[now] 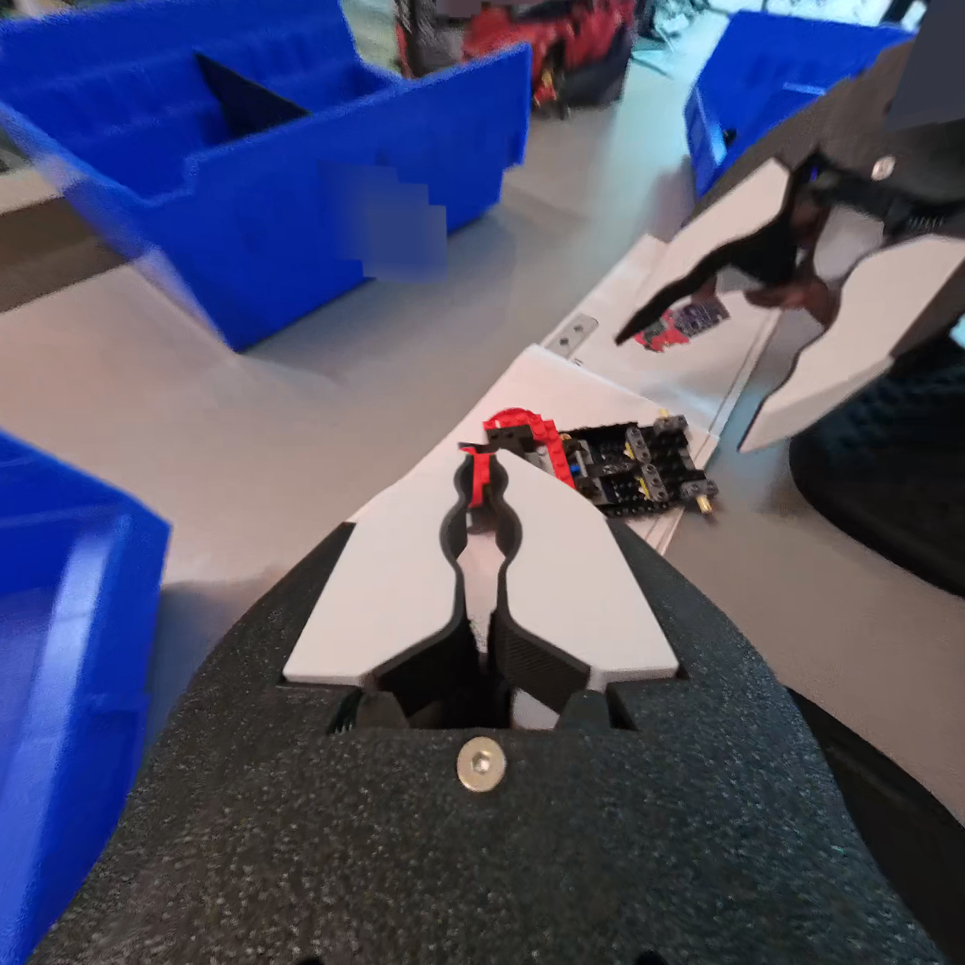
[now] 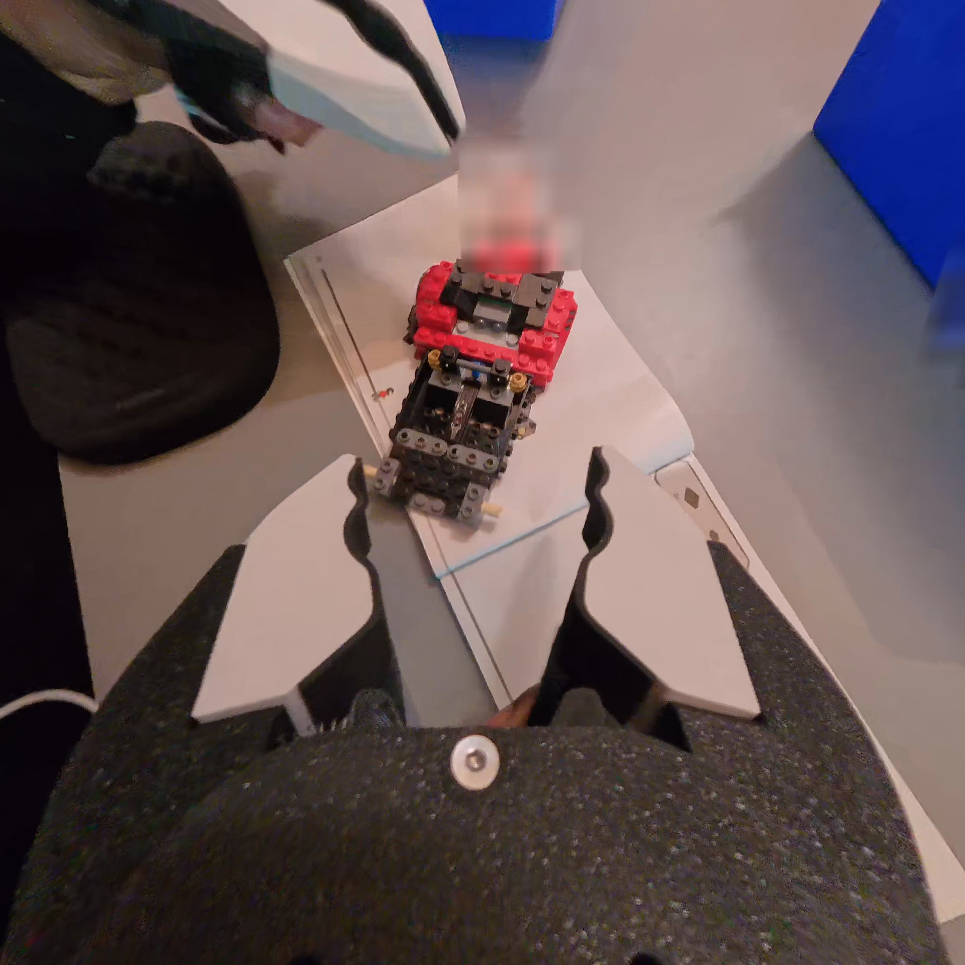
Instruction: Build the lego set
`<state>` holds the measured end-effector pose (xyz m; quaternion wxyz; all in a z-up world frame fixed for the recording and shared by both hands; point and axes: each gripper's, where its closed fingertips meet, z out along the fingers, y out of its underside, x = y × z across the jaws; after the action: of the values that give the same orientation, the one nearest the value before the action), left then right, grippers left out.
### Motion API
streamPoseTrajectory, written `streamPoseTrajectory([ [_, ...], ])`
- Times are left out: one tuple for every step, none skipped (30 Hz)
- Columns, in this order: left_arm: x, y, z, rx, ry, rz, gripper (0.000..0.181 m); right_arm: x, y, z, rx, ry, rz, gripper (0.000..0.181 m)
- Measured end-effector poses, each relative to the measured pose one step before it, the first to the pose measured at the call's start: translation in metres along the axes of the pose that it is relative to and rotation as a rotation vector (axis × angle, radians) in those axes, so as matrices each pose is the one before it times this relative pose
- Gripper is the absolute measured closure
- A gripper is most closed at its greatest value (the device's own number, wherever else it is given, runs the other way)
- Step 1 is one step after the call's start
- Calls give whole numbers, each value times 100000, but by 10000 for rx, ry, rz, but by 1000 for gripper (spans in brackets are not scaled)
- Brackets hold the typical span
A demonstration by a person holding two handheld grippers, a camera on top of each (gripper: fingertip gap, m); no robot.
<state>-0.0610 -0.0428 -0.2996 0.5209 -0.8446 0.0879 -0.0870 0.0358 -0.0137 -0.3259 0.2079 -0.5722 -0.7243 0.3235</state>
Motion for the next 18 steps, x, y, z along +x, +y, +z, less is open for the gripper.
streamPoseTrajectory([
  [-423, -286, -619, 289, -405, -38, 176, -93, -323, 681, -144, 103, 42, 96],
  [-417, -183, -574, 253, -439, 17, 176, -204, -460, 801, -75, 43, 76, 93],
  [-320, -109, -532, 229, -418, 19, 176, -418, -462, 909, -65, -84, 151, 90],
  [-171, -51, -501, 204, -326, 17, 175, -401, -244, 946, -164, -87, 211, 86],
  [-27, -5, -459, 179, -233, 21, 175, -148, -142, 886, -189, 54, 258, 82],
  [-20, 15, -430, 167, -205, 27, 175, 148, -190, 735, -97, 226, 247, 80],
  [-36, 30, -405, 163, -183, 46, 174, 258, -162, 574, -43, 301, 204, 80],
  [-24, 56, -351, 144, -125, 37, 174, 109, -151, 472, -20, 233, 156, 80],
  [62, 87, -270, 107, -26, 2, 174, -18, -104, 402, -47, 183, 70, 80],
  [137, 59, -203, 94, 63, -3, 173, 59, 16, 387, -142, 249, -47, 82],
  [156, -44, -156, 106, 88, 26, 173, 156, 100, 382, -198, 310, -125, 84],
  [145, -126, -112, 110, 79, 49, 173, 133, 68, 363, -175, 268, -120, 85],
  [124, -101, -60, 75, 85, 44, 173, 69, -79, 296, -69, 162, -22, 86],
  [104, -30, -17, 31, 87, 16, 172, 129, -192, 181, 28, 134, 67, 87],
  [63, 54, 15, 15, 73, -18, 171, 147, -159, 95, 48, 66, 120, 91],
  [28, 62, 9, 19, 57, -39, 171, 224, -66, 67, 42, 51, 173, 96],
  [44, 0, -30, 44, 48, -20, 171, 156, -16, 50, 52, -30, 203, 100],
  [36, -92, -66, 78, 25, 9, 171, 106, -11, 23, 69, -65, 154, 102],
])
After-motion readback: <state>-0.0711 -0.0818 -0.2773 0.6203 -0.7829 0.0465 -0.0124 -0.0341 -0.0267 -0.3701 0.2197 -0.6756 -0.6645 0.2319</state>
